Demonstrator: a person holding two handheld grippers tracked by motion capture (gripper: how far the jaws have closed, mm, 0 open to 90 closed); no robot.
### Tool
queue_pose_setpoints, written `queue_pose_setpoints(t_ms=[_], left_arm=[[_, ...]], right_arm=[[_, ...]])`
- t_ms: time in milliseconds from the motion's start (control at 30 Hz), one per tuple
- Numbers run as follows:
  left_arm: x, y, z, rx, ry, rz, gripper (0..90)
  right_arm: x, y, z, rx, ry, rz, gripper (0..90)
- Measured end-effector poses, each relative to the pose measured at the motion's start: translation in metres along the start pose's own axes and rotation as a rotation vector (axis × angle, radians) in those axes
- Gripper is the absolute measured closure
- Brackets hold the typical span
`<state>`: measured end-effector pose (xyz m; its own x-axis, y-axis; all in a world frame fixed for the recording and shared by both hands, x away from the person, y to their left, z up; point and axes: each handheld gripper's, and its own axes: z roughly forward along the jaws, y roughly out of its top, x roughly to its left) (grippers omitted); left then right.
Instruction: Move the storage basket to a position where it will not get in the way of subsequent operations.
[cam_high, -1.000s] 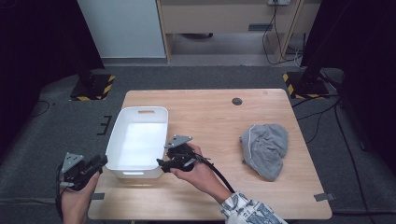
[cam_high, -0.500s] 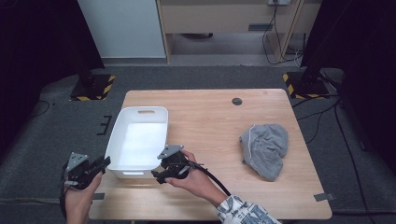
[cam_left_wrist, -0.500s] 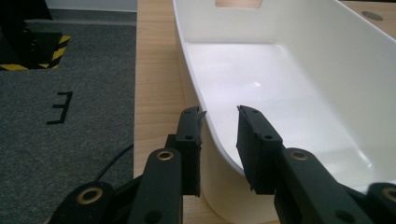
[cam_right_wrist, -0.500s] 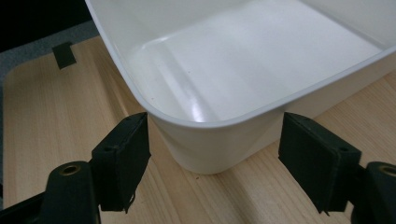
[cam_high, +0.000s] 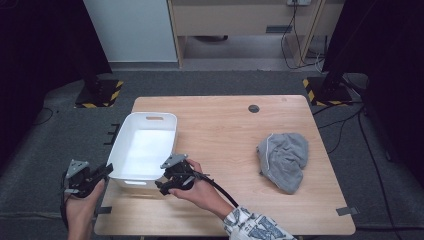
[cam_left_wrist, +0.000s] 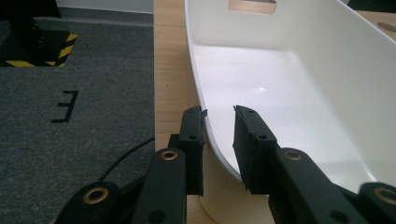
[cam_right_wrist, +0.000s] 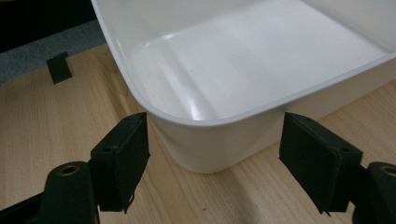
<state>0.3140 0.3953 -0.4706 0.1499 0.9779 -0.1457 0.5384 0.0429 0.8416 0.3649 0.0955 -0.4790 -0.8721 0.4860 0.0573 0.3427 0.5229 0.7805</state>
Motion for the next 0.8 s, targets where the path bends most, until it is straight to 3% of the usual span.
queue_pose_setpoints(t_ms=[800], left_arm=[[0.006,0.001,0.002,-0.012,0.016,-0.017,71.0]], right_arm=[[-0.002,0.009,0.012,0.005,-0.015,0.009,23.2]])
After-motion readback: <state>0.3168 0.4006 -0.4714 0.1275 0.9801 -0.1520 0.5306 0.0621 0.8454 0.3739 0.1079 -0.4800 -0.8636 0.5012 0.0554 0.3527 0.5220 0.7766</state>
